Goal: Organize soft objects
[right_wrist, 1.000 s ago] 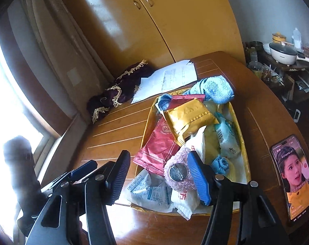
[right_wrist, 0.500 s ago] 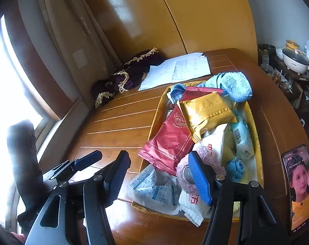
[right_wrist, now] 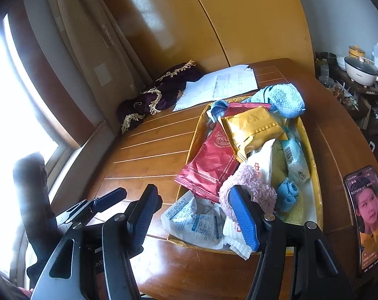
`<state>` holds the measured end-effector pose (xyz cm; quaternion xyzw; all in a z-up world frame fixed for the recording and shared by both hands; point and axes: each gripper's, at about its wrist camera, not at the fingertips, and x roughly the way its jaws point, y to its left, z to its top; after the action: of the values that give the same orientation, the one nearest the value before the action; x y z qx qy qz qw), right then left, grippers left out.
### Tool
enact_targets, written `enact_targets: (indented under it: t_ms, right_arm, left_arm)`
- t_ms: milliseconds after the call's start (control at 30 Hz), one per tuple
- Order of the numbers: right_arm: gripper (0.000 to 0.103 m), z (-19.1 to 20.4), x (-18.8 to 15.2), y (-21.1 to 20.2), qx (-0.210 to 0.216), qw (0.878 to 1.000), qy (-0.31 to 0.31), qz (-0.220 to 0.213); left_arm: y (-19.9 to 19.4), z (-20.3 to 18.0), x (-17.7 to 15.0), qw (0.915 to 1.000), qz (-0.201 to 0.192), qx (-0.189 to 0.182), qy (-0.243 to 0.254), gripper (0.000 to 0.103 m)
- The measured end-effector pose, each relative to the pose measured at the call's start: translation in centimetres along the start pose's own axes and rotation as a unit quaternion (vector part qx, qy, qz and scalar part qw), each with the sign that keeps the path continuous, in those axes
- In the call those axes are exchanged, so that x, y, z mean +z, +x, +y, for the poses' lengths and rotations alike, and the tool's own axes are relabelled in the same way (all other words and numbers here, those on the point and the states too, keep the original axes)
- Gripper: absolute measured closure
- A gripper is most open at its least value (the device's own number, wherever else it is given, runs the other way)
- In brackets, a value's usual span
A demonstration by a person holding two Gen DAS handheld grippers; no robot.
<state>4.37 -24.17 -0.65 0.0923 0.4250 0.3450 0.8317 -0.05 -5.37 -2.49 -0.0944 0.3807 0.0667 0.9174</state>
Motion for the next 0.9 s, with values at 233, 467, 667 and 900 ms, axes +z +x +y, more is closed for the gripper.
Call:
enact_targets:
  t_ms: [233, 467, 667, 900]
  right_arm:
    - [0.040, 0.15, -0.02, -0.20, 0.008, 1.000, 0.007, 0.001]
    - [0.040, 0.09, -0.28, -0.17, 0.012, 1.000, 0.009, 0.000]
    - [0.040, -0.39, -0.47, 0.14, 0.015, 1.000, 0.016, 0.006]
    - [0.040, -0.64, -0.65, -0.13, 0.017, 1.000, 0.019, 0.004]
  left_arm:
    - [-0.01, -0.44, -0.28, 0.9998, 0.010, 0.015, 0.003, 0.026]
    - [-0.11, -0.40, -0.49, 0.9997, 0.008, 0.022, 0.003, 0.026]
    - [0.01, -0.33, -0.54, 0.9995, 0.009, 0.029, -0.001, 0.026]
    - [0.38, -0.65, -0.61, 0.9989, 0.019, 0.042, 0.005, 0.026]
